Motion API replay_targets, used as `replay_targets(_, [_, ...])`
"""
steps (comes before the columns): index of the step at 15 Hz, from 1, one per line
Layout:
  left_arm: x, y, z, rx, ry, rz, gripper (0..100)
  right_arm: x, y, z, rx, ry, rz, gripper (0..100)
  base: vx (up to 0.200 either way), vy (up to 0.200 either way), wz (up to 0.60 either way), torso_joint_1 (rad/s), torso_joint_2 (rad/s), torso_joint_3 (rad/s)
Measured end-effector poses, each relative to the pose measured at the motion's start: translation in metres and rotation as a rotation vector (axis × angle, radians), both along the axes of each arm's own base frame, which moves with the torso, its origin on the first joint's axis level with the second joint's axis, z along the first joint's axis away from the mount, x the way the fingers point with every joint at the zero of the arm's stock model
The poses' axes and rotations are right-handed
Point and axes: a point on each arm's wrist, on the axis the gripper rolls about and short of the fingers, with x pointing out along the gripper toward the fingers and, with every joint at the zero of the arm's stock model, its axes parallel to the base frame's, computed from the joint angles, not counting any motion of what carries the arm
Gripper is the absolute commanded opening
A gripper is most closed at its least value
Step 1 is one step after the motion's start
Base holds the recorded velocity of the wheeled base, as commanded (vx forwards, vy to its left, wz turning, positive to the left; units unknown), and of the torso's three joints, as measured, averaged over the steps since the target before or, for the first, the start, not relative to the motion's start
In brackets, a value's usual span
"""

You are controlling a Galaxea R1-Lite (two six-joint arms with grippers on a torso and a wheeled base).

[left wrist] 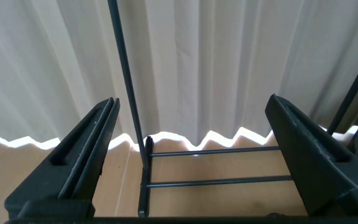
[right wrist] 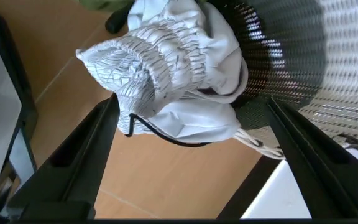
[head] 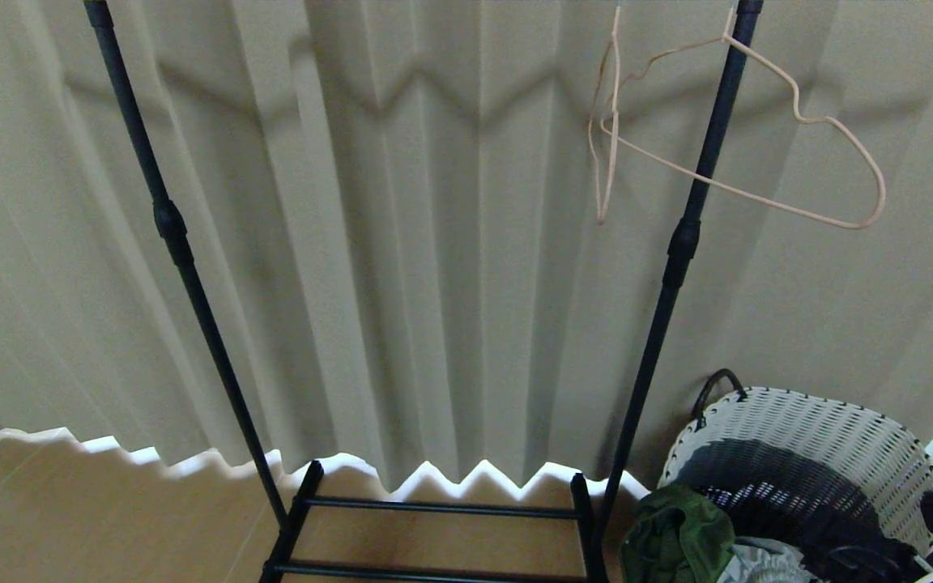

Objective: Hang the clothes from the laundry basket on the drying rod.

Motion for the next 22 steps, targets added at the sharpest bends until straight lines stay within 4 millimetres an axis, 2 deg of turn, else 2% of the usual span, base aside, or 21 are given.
replay_targets(6, [0.000,0.000,0.000,-0.004,0.000,0.002,100,0.026,-0.002,-0.013,-0.069,-0.066,-0.051,100,0.000,0.000,0.00,0.000,0.00,0.000])
replay_targets(7, [0.000,0.000,0.000,-0.005,-0.001,0.002,100,0.029,-0.002,-0.016,-0.070,-0.074,-0.054,0,0.000,0.000,0.00,0.000,0.00,0.000])
replay_targets(11, [0.000,0.000,0.000,-0.007,0.000,0.003,100,0.029,-0.002,-0.023,-0.068,-0.046,-0.052,0,0.000,0.000,0.00,0.000,0.00,0.000])
replay_targets(13, [0.000,0.000,0.000,-0.007,0.000,0.005,100,0.026,-0.002,-0.020,-0.066,-0.064,-0.052,0,0.000,0.000,0.00,0.000,0.00,0.000])
replay_targets(19, [0.000,0.000,0.000,0.001,-0.001,0.000,100,0.013,-0.004,0.020,-0.058,-0.301,-0.073,0,0.000,0.000,0.00,0.000,0.00,0.000])
replay_targets(22, [0.000,0.000,0.000,0.004,-0.001,0.001,100,0.003,-0.014,0.040,-0.064,-0.430,-0.150,0,0.000,0.000,0.00,0.000,0.00,0.000])
